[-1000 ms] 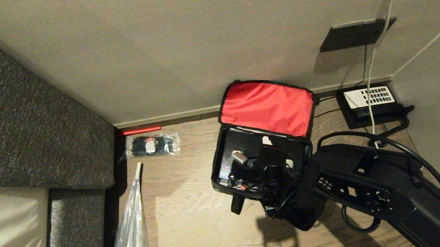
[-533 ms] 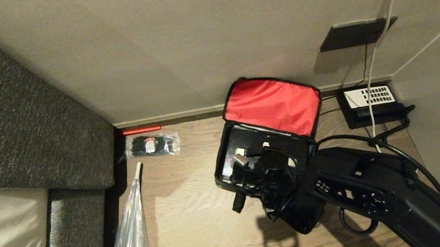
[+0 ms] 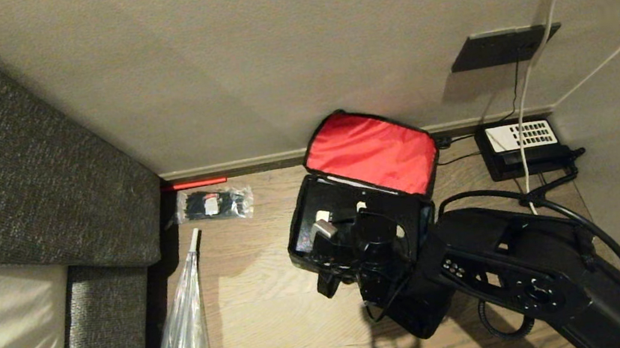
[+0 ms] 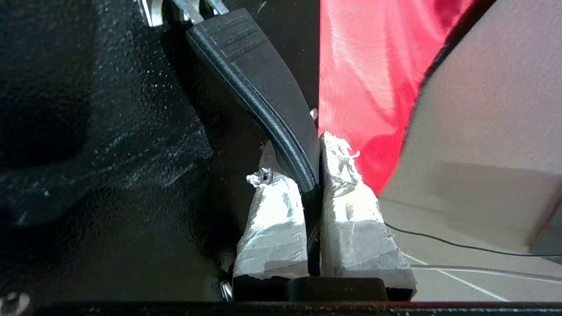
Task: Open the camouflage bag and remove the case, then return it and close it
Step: Grip the handle, then lift the black box
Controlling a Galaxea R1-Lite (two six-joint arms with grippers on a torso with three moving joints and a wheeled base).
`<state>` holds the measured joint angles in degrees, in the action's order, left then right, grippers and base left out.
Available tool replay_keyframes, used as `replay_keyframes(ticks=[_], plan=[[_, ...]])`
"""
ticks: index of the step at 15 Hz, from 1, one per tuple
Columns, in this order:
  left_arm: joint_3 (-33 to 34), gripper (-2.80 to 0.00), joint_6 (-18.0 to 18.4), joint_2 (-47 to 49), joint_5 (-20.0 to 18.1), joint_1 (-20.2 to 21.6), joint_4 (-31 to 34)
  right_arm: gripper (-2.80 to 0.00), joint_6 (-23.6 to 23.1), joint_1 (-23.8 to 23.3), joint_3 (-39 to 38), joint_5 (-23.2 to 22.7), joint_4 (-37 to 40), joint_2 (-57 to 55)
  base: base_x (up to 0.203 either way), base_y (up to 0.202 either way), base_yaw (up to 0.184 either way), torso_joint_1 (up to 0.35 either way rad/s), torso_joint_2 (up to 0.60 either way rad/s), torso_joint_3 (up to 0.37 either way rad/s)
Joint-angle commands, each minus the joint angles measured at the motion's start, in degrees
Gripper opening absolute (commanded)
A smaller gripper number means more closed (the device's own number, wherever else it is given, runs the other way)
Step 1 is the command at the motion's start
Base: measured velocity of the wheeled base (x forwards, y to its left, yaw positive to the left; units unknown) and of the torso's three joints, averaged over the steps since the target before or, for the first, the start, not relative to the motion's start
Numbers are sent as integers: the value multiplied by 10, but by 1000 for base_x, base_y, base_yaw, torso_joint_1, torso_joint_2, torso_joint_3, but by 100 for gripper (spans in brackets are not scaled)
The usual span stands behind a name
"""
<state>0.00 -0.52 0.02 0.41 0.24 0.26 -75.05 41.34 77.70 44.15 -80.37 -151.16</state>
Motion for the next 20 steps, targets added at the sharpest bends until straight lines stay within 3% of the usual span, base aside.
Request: replay_keyframes(ticks=[1,8,20], plan=[[2,-280,0,-1,0,0,0,-280,-5,3,-19,7,-6,37,0,0,0,0,0,0],[2,-280,-1,-1,0,1,0,-280,-5,30,-64,44,-6,127,0,0,0,0,0,0],[2,-280,0,-1,0,0,0,-280,-18,38,-89,45,57,220,0,0,0,0,0,0]])
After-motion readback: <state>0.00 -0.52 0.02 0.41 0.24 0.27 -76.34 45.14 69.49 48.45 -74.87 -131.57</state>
